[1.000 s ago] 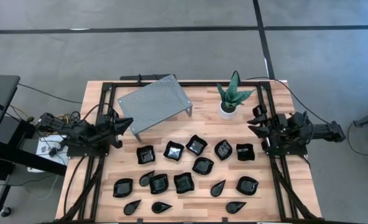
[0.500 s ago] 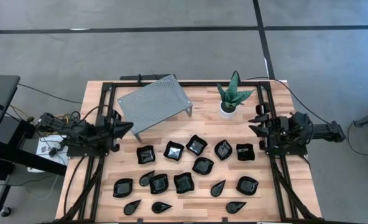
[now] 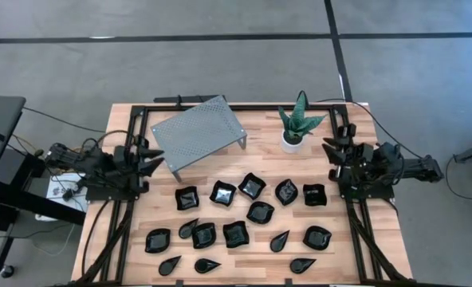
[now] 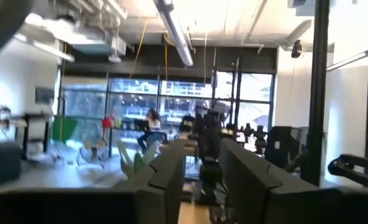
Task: Pick & Place Mini shaped plates
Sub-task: Put the black drop-shaped plate on the shelf
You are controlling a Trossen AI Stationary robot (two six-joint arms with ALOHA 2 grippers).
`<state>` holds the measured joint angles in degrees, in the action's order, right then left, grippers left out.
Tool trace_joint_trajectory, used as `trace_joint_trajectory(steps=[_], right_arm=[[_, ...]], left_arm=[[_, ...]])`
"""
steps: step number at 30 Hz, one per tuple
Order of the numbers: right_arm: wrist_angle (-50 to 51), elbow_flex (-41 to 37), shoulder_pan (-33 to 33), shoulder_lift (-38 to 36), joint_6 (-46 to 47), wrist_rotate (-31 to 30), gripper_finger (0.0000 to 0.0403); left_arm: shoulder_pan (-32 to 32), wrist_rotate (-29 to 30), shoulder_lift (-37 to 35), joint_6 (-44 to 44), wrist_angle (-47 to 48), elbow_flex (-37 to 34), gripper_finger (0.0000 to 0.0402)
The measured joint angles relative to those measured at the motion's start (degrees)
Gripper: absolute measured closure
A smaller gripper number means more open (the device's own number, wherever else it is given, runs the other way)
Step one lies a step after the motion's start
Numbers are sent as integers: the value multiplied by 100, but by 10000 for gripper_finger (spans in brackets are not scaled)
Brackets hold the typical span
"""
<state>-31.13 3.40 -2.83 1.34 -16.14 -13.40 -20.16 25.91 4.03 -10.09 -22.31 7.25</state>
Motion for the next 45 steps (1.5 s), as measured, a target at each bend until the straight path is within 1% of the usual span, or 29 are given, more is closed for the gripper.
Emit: trace_joint_trajectory(steps=[4,8,11,14,19,24,27,30,33,36,38,40,45], right_arm=[[-532,0,-2,553,180,143,322],[-1260,53,-2,1658,257,147,322],[-1273,456,-2,2609,470,145,322],[-876,983,-2,3530,775,145,322],[426,1901,0,4892,1009,147,322],[1153,2687,-5,5965,1156,148,315],[1357,3039,-11,6529,1060,151,298],[1396,3328,-11,7061,981,153,270],[1407,3599,-11,7508,976,152,237],[1403,3818,-13,7848,969,152,209],[1422,3904,-11,8030,949,152,194],[1424,3980,-11,8159,764,152,182],[1397,4184,-13,8386,515,152,168]], left_arm=[[1,-184,854,-222,17,630,264],[0,-282,2119,-682,38,1337,251],[0,-282,3058,-752,57,1858,247],[-2,-282,3850,-539,326,2238,248],[-23,-287,4743,424,667,2380,255],[-251,-291,5196,1485,897,2389,257],[-478,-291,5370,1948,1036,2389,257],[-762,-289,5513,2351,1158,2389,257],[-1088,-290,5648,2880,1324,2389,257],[-1395,-300,5832,3800,1531,2389,257],[-1603,-519,5975,4396,1669,2389,257],[-1804,-799,6128,4890,1837,2389,257],[-2218,-837,6619,6166,2034,2389,257]])
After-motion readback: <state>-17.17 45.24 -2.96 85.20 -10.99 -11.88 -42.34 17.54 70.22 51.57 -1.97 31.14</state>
